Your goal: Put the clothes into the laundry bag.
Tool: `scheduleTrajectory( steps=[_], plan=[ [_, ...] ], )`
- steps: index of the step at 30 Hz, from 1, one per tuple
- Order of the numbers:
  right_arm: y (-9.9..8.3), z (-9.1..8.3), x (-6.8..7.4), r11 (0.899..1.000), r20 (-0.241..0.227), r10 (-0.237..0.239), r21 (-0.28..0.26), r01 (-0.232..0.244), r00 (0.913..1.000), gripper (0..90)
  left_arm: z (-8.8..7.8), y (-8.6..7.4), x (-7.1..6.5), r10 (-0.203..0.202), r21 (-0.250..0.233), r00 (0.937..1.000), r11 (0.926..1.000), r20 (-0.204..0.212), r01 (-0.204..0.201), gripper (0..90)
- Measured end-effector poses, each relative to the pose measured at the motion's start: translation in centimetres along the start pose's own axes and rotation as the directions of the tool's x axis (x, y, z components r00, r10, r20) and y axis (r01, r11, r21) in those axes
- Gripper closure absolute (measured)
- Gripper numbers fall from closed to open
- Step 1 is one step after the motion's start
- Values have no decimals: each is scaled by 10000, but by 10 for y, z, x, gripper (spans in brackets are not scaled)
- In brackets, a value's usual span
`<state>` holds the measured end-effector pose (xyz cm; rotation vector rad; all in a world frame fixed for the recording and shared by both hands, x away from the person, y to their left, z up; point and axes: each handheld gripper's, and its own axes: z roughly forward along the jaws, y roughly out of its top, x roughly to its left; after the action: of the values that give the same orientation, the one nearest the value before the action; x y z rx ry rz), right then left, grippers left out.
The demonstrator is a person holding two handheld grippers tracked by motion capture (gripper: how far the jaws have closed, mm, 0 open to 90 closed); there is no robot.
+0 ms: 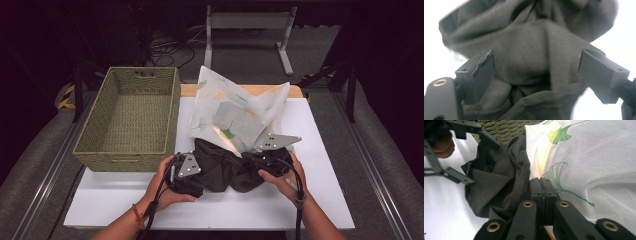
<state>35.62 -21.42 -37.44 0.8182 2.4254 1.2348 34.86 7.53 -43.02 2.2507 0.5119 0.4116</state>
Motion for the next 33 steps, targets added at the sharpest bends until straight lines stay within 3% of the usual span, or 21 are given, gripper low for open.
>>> scheduleTrajectory(
  steps=[3, 6, 7, 8, 9, 11, 13, 16, 19, 24, 26, 29, 33],
  plan=[
    [0, -1, 1, 10000, 22, -86, 4, 86, 10000, 900, 15, -2, 6, -342, 357, 9992, 9988, -206, 349, 118],
    [-1, 2, 2, 9999, -38, -135, 97, 135, 9999, 900, 35, -2, 15, -965, 863, 9952, 9915, -178, 977, 104],
    [-1, 3, 3, 9998, -65, -154, 144, 155, 9999, 900, 44, -2, 18, -1120, 1069, 9937, 9881, 45, 1109, 114],
    [-1, 5, 4, 9996, -71, -210, 196, 212, 9998, 900, 49, -1, 19, -1223, 1247, 9925, 9847, -51, 1220, 121],
    [-1, 6, 5, 9993, -66, -275, 236, 276, 9996, 900, 53, -1, 21, -1438, 1210, 9895, 9826, 153, 1409, 140],
    [-1, 8, 7, 9988, -47, -380, 305, 382, 9993, 900, 53, 0, 22, -1429, 1159, 9895, 9834, 195, 1398, 189],
    [-1, 8, 8, 9986, -34, -412, 326, 413, 9991, 900, 50, 1, 21, -1307, 1123, 9908, 9856, 343, 1261, 348],
    [-2, 10, 8, 9984, -70, -405, 396, 408, 9992, 900, 45, 1, 22, -949, 1139, 9955, 9890, 24, 940, 653],
    [-3, 11, 9, 9983, -67, -422, 408, 424, 9991, 900, 43, 0, 22, -880, 1082, 9961, 9903, 29, 872, 774],
    [0, 11, 14, 9981, -147, -540, 298, 544, 9984, 900, 28, 5, 19, -647, 613, 9971, 9962, 411, 622, 798],
    [2, 10, 16, 9983, -188, -566, 159, 569, 9982, 900, 15, 9, 17, -672, 133, 9958, 9977, 618, 665, 801],
    [7, 7, 23, 9975, -249, -709, -77, 707, 9972, 900, 0, 15, 14, -598, -406, 9951, 9972, 791, 631, 801],
    [15, 1, 31, 9950, -249, -896, -462, 884, 9957, 900, -15, 29, 10, -743, -1250, 9910, 9882, 1111, 881, 799]
  ],
)
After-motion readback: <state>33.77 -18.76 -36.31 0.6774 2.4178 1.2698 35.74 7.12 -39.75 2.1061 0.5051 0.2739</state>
